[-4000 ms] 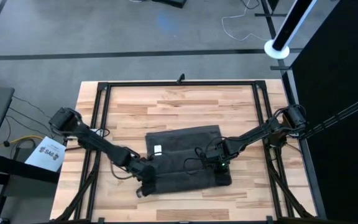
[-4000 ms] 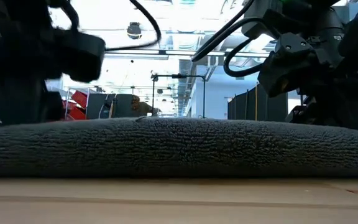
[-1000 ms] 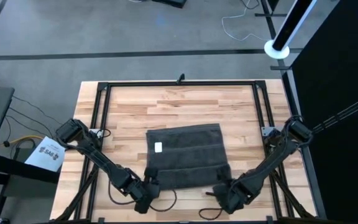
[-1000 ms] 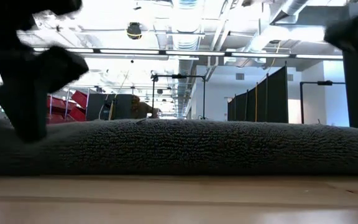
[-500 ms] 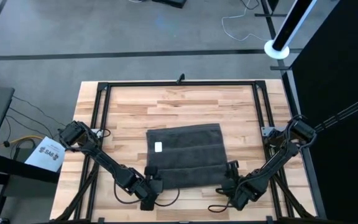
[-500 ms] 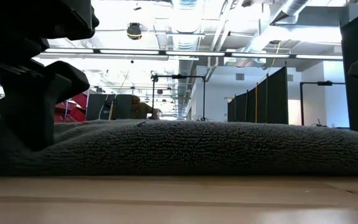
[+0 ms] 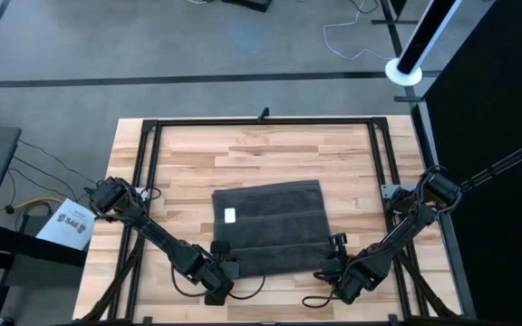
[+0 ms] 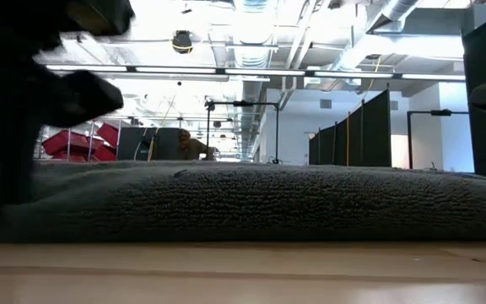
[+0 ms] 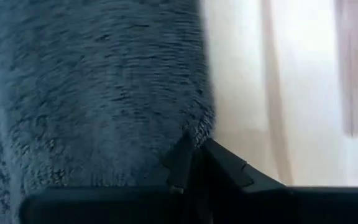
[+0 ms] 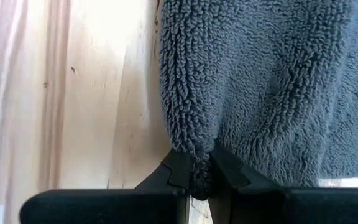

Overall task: Roll towel
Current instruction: Roll the gray towel

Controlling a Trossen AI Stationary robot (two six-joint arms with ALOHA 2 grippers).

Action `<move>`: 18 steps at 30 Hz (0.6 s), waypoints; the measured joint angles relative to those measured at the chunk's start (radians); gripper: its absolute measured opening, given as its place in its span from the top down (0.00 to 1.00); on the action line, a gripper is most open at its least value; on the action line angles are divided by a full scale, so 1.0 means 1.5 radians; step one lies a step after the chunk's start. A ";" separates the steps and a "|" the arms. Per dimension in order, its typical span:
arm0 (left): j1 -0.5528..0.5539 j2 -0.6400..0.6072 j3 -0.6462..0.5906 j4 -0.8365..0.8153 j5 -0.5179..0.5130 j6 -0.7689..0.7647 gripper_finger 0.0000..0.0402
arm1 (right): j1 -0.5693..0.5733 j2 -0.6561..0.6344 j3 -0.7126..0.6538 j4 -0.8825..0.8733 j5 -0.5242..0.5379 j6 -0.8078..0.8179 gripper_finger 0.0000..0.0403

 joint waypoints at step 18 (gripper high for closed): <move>-0.025 0.008 -0.008 -0.056 -0.076 -0.020 0.35 | -0.001 -0.002 0.002 0.010 -0.002 0.033 0.96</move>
